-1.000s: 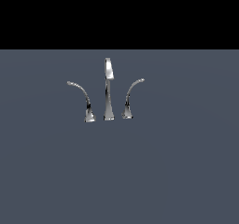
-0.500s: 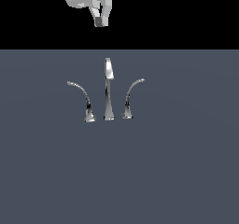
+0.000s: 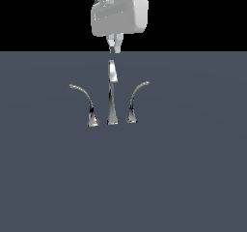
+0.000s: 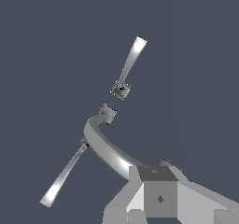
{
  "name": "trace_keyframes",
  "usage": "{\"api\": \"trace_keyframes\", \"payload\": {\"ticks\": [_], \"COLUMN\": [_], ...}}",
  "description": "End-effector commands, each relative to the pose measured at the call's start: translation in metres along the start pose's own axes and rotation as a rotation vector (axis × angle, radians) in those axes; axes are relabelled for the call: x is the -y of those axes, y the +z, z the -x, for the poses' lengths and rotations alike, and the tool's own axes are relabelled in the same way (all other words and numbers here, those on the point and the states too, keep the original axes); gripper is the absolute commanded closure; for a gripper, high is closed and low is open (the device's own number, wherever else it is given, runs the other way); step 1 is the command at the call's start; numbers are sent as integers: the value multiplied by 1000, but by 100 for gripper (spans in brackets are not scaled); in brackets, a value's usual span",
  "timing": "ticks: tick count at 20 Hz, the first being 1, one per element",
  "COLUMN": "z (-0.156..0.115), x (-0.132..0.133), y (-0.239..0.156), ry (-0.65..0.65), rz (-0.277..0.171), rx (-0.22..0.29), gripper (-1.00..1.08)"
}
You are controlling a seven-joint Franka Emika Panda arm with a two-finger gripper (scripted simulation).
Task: Turn on the faucet by rotating a designated handle.
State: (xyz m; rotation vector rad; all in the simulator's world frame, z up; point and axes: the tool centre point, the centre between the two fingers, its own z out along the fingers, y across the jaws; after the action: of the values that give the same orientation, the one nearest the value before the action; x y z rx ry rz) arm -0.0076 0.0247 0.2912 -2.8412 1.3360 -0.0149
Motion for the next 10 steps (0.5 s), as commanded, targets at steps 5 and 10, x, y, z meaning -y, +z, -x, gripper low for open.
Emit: {"api": "trace_keyframes", "payload": {"ticks": [5, 10], "z": [-42, -78], "x": [19, 29], "y": [38, 68], "ry": [158, 284], "rz": [3, 6], "rx": [0, 1], "gripper": [108, 108]}}
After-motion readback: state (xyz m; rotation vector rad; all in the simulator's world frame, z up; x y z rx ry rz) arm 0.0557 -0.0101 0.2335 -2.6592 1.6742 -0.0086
